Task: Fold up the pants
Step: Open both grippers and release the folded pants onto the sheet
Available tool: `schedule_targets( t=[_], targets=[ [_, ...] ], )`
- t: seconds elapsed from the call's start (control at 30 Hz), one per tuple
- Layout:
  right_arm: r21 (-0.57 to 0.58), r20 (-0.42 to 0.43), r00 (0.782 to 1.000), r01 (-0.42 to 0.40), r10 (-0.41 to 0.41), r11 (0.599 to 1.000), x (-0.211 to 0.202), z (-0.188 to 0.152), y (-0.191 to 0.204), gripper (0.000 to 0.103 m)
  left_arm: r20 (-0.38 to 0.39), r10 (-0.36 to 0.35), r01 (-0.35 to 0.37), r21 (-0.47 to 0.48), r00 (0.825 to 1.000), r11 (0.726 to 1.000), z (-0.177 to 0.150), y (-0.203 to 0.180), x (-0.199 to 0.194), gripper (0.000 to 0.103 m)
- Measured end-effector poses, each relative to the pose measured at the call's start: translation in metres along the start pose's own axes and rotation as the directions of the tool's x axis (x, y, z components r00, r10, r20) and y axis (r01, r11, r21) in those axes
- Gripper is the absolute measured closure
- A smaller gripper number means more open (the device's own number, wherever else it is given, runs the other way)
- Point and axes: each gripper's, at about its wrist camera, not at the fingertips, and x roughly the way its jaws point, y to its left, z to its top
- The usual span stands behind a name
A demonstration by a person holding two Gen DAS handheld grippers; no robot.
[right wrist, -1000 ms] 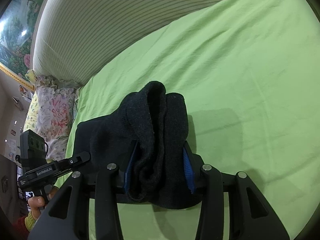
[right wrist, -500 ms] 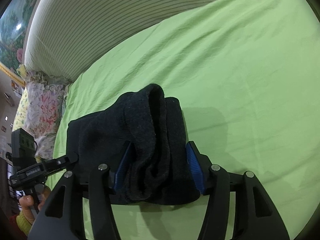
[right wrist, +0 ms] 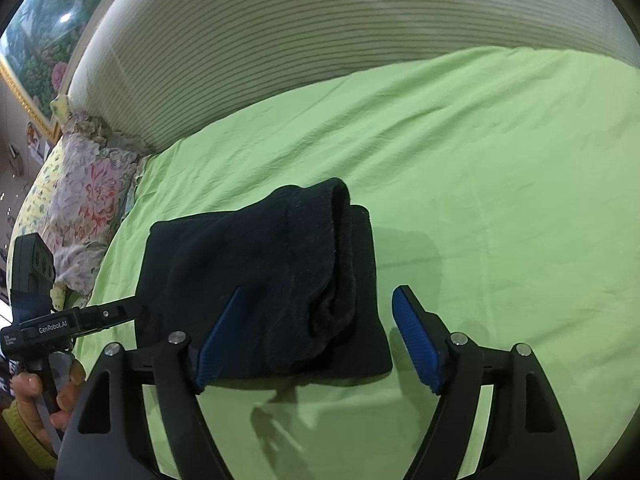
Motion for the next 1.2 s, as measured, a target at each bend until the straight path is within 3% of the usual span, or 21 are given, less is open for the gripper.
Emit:
schedule_targets(
  t=[0.13,0.3,0.5,0.83,1.2],
  targets=[
    [-0.039,0.009,1.0,0.008,-0.007,0.999,-0.005,-0.006,0.007,0.024,0.002,0.022,-0.022,0.002,1.0,1.0,-0.013,-0.003,-0.007,0.023],
    [-0.11,0.038,0.999,0.031,-0.027,0.993,-0.017,-0.014,0.022,0.024,0.023,0.084,-0.085,0.075,0.996,0.994,-0.03,-0.018,-0.015,0.023],
    [-0.205,0.09,0.994,0.075,-0.057,0.976,-0.034,-0.028,0.038,0.023,0.145,0.158,-0.176,0.12,0.977,0.977,-0.052,-0.036,-0.039,0.021],
    [-0.279,0.134,0.985,0.142,-0.108,0.95,-0.044,-0.057,0.05,0.02,0.233,0.199,-0.233,0.125,0.952,0.964,-0.076,-0.047,-0.057,0.02],
    [-0.287,0.162,0.984,0.12,-0.076,0.95,-0.051,-0.076,0.056,0.019,0.291,0.203,-0.258,0.162,0.935,0.953,-0.1,-0.057,-0.061,0.019]
  ],
)
